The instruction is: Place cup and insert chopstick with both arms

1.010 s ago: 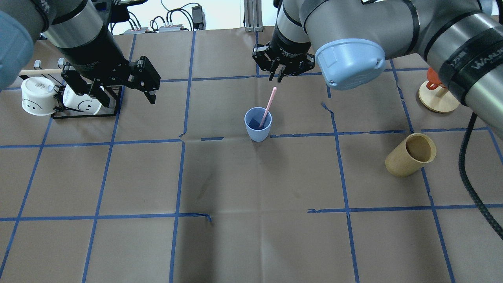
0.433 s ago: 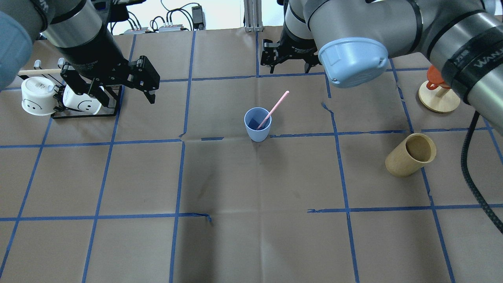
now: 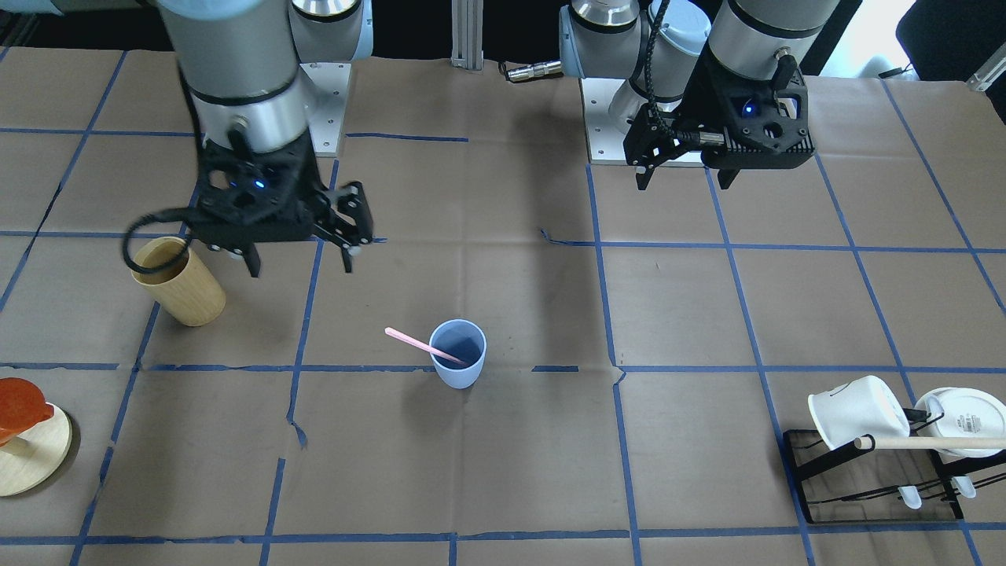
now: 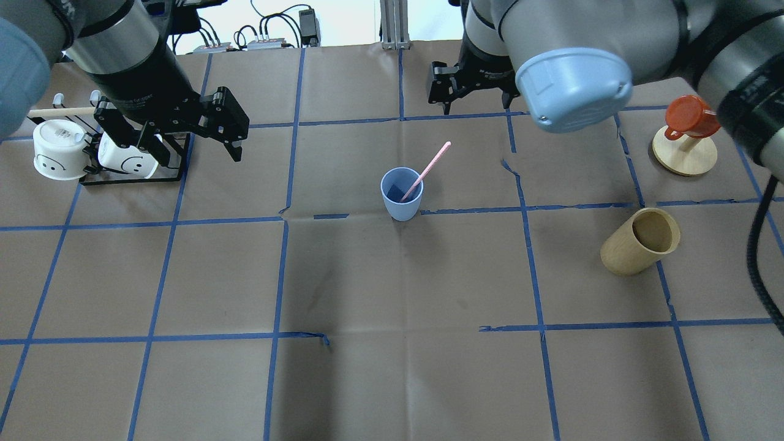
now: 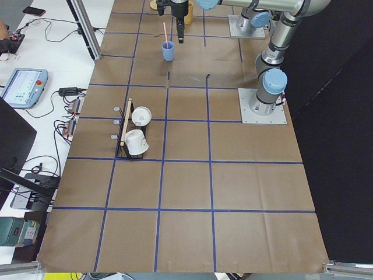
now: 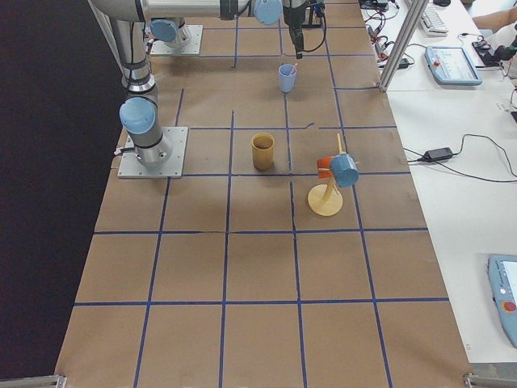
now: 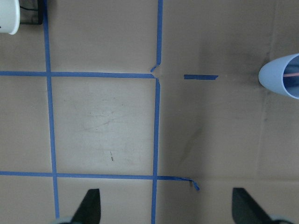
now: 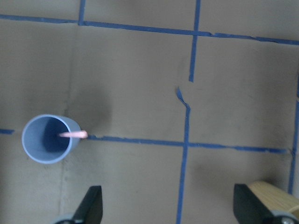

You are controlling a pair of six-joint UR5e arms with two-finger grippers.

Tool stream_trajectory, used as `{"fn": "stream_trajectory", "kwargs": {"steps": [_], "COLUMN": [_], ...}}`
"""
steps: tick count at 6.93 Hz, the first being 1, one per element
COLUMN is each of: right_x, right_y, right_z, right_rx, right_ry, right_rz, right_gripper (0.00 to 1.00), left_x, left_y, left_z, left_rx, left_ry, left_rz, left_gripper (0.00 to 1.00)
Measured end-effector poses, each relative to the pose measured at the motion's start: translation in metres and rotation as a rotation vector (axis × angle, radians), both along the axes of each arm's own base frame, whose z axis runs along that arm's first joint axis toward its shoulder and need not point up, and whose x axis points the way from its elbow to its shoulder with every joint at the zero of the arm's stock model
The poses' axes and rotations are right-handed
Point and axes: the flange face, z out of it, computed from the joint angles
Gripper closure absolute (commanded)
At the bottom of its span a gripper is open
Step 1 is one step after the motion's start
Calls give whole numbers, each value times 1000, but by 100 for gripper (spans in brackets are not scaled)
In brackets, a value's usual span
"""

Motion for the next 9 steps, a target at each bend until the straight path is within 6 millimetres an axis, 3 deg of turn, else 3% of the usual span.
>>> {"fn": "stream_trajectory", "kwargs": {"steps": [2,3,5,9], "right_x": [-51,-64,-70,-62], "right_y": [35,45,50,58], "right_z": [17,16,14,8], "right_rx": [54,62,74,128], "right_ry": [8,6,-7,-75], "right_rz": [-59,-83,-113,-202], "right_gripper": [1,1,1,1], "left_x": [0,0,0,1], "left_y": [0,0,0,0], "left_z": [0,0,0,0], "left_rx": [0,0,0,1], "left_ry": [-1,-1,-2,-3], "left_rz": [0,0,0,0], "left_gripper": [0,0,0,0]}}
